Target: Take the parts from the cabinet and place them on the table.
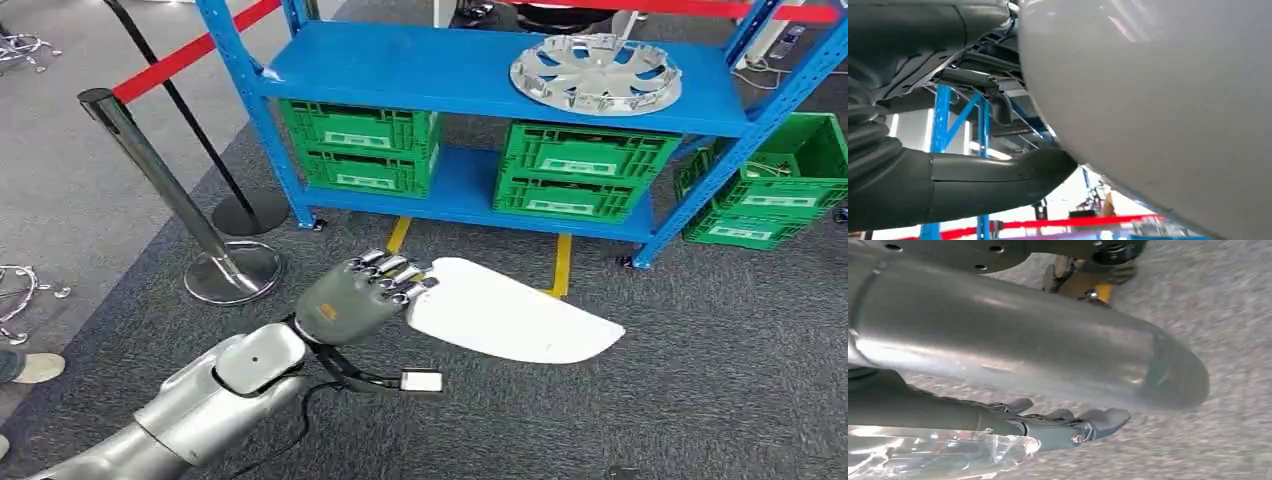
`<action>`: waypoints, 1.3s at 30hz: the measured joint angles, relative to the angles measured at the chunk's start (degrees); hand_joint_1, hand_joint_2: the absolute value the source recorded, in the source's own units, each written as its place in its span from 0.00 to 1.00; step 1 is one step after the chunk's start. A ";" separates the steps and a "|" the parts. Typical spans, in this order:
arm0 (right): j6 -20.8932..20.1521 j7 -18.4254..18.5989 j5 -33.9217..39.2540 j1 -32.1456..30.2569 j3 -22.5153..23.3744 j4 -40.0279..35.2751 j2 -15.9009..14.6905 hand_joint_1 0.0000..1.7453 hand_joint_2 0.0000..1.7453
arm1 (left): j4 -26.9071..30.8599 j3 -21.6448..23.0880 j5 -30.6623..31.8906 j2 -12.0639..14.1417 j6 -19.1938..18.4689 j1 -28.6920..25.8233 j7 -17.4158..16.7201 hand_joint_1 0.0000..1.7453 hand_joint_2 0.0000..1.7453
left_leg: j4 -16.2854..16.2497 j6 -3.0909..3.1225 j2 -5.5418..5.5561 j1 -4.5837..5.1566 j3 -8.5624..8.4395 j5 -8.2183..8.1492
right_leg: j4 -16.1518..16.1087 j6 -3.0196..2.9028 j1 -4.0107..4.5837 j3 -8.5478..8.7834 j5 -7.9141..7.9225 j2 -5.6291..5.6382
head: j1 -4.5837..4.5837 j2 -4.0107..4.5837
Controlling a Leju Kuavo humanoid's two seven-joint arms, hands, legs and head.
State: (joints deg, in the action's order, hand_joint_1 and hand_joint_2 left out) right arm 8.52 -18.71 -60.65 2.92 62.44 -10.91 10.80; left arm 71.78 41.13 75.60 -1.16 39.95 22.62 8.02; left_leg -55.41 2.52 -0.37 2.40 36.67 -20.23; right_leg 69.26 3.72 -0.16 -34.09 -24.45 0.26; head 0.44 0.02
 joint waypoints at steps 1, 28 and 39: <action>-0.02 0.02 -0.07 0.28 -0.09 0.02 0.29 0.00 0.00 | 0.35 -0.84 0.00 0.19 0.00 -0.42 0.61 0.54 1.00 | -0.47 -0.40 0.19 0.23 0.68 0.51 | -5.78 0.48 -0.15 4.10 -4.02 0.19 | -0.11 0.00; 2.27 -0.15 -2.43 0.38 -2.47 0.13 1.14 0.00 0.00 | 2.86 -7.95 1.72 1.18 0.07 -4.68 3.69 0.54 1.00 | 0.33 -0.75 2.96 -1.21 -4.40 -3.14 | 4.95 -0.35 -0.50 -7.17 -6.62 -0.39 | 0.35 0.00; 2.14 -0.35 -2.45 0.35 -2.67 0.17 1.31 0.00 0.00 | 3.45 -9.05 3.56 1.18 0.13 -3.32 3.32 0.54 1.00 | -7.43 -3.84 1.90 -1.30 1.29 -6.36 | -11.52 -3.01 -0.74 2.47 -1.50 -0.02 | 1.49 0.00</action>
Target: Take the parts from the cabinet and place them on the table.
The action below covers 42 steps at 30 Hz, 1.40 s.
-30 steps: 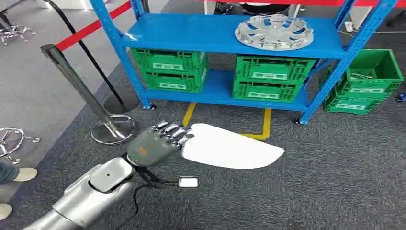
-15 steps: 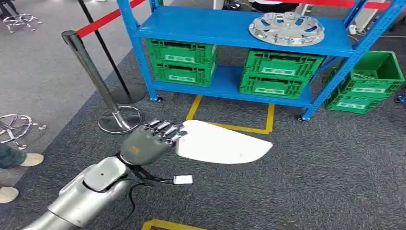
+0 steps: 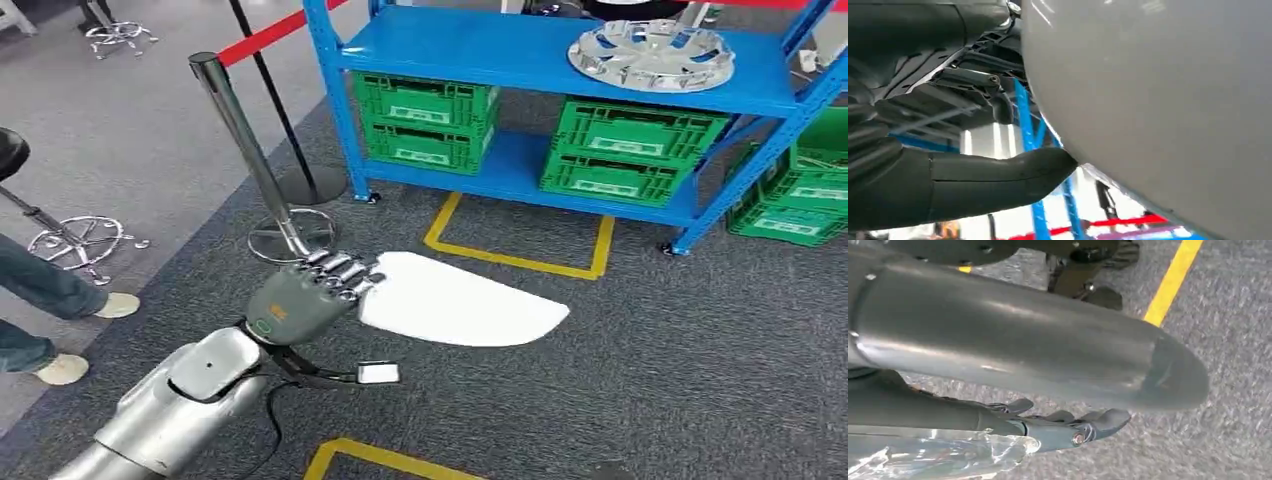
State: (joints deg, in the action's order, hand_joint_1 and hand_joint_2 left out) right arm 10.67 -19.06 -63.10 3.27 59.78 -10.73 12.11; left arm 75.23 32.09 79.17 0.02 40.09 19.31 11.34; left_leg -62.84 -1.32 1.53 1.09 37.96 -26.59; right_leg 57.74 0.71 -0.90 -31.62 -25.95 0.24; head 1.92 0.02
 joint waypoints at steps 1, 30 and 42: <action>-0.02 0.00 0.00 -0.11 -0.04 0.00 0.00 0.00 0.00 | 0.17 -0.02 0.09 0.00 0.00 0.28 -0.26 0.54 1.00 | -4.75 -0.36 -0.54 -0.30 2.14 -2.21 | 0.01 0.00 0.00 -0.15 0.03 -0.81 | 0.00 0.00; -0.37 -0.02 0.15 -0.06 -0.15 0.00 0.17 0.00 0.00 | 3.15 0.20 -1.82 4.42 -0.13 6.95 -4.57 0.54 1.00 | 1.96 -0.07 1.60 -0.32 -0.11 2.08 | 0.93 0.21 -0.26 -1.05 0.10 1.51 | 0.61 0.00; -0.74 0.00 0.50 0.09 -0.11 0.00 0.17 0.00 0.00 | 3.82 0.20 -2.56 5.31 -0.42 7.88 -4.61 0.54 1.00 | 6.13 1.04 -3.89 -0.17 -2.44 4.31 | 0.53 1.64 0.41 -0.22 -0.73 -7.19 | 0.52 0.00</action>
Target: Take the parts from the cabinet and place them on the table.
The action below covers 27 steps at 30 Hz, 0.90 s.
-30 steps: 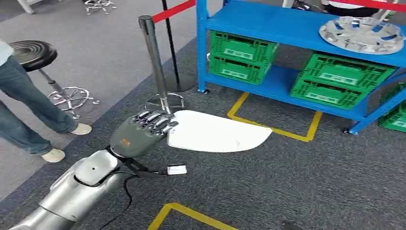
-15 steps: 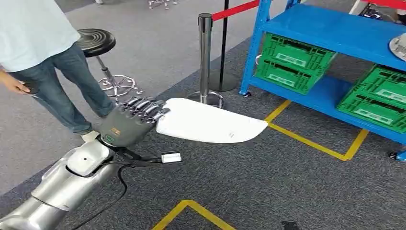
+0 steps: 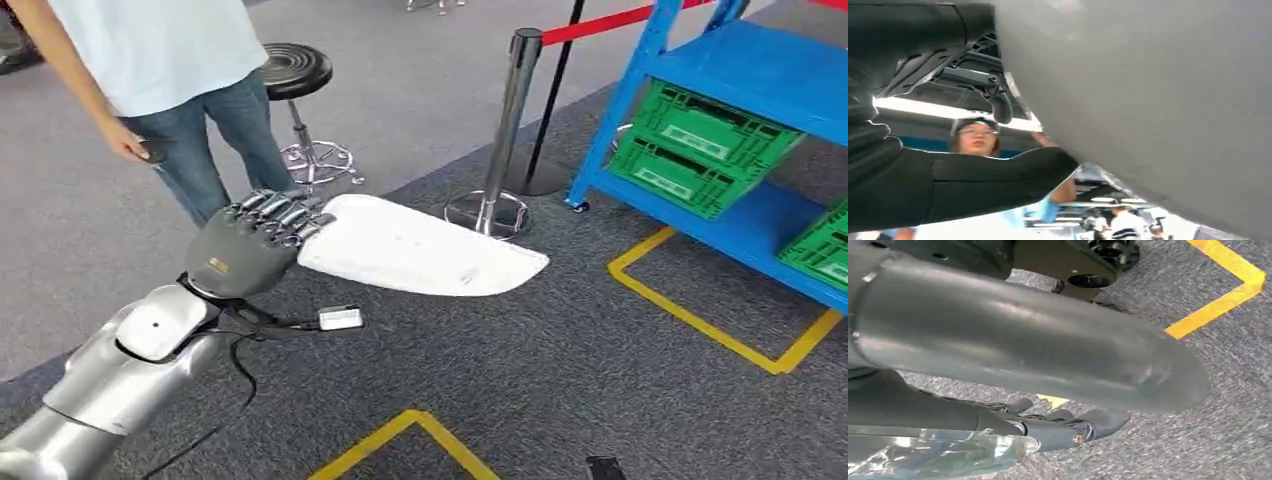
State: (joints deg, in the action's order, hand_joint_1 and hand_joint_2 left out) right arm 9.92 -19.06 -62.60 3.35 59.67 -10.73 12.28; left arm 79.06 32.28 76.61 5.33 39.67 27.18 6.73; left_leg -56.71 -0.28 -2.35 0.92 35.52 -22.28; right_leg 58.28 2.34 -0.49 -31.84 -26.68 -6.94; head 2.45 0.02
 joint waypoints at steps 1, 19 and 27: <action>-0.09 0.02 0.00 0.07 0.00 0.00 0.02 0.00 0.00 | 0.04 0.00 0.00 0.17 0.00 0.04 0.00 0.54 1.00 | 0.38 0.41 0.80 -0.02 -0.12 0.25 | -0.07 0.44 0.00 0.30 -0.15 -0.66 | 0.09 0.00; -0.09 0.22 0.42 0.25 0.09 0.04 0.31 0.00 0.00 | 0.24 0.11 -1.51 0.41 -1.44 0.99 -0.35 0.54 1.00 | -5.05 -1.49 4.01 -0.93 3.21 -2.16 | -0.43 -1.23 -0.62 -0.24 1.05 8.80 | 0.16 0.00; 0.07 0.26 0.55 0.26 0.09 0.02 0.24 0.00 0.00 | 0.22 0.48 -1.66 0.39 -1.92 0.87 -0.52 0.54 1.00 | -2.31 -2.94 -1.83 -2.55 0.34 0.56 | -0.38 -0.19 -0.56 0.37 0.35 2.32 | 0.22 0.00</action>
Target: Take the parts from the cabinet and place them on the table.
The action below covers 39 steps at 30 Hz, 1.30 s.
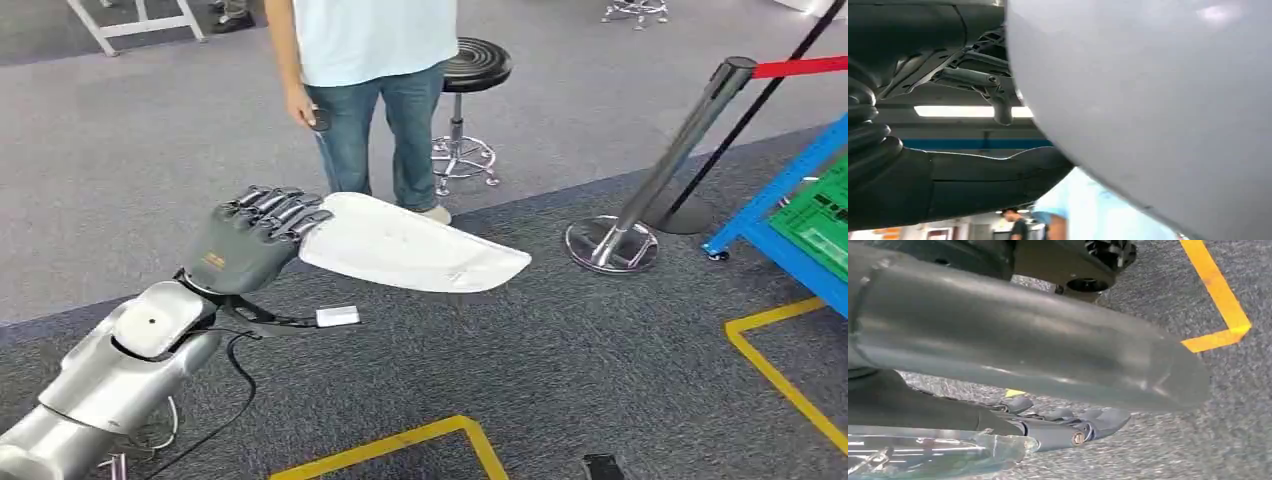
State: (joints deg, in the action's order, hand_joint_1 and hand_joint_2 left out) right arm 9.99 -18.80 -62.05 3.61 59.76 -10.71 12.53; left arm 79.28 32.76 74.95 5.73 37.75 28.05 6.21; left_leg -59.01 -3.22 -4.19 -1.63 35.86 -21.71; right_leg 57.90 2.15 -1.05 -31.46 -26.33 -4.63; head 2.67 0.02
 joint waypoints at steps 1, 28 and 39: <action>0.06 0.00 0.00 -0.01 0.00 -0.07 -0.11 0.00 0.00 | 0.02 0.15 0.02 -0.20 -0.04 0.24 0.00 0.54 1.00 | 1.87 0.34 -0.32 0.56 -0.63 -0.98 | 0.59 0.66 0.42 -0.92 -0.66 -0.64 | 0.07 0.00; 0.24 0.59 -0.09 0.19 0.04 -0.04 0.35 0.00 0.00 | -0.31 0.90 -0.20 0.04 -1.03 -0.11 -0.35 0.54 1.00 | -14.33 1.03 4.81 1.23 8.37 -6.66 | 0.59 -1.46 0.47 -2.82 1.48 2.36 | -0.41 0.00; 0.22 0.59 -0.26 0.29 0.02 -0.02 0.57 0.00 0.00 | -0.35 0.61 -0.50 0.39 -1.20 0.07 -0.46 0.54 1.00 | 2.57 4.27 4.12 1.65 -0.80 -0.67 | 9.70 1.15 0.65 -6.04 -4.55 3.87 | -1.18 0.00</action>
State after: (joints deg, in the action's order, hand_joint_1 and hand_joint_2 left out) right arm 10.21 -18.21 -62.31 3.90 59.78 -10.73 13.09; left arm 78.93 33.38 74.44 6.12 36.54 28.12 5.75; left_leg -56.44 1.05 -0.06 0.03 35.05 -22.38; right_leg 67.59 3.31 -0.41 -37.50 -30.88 -0.75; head 1.49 0.02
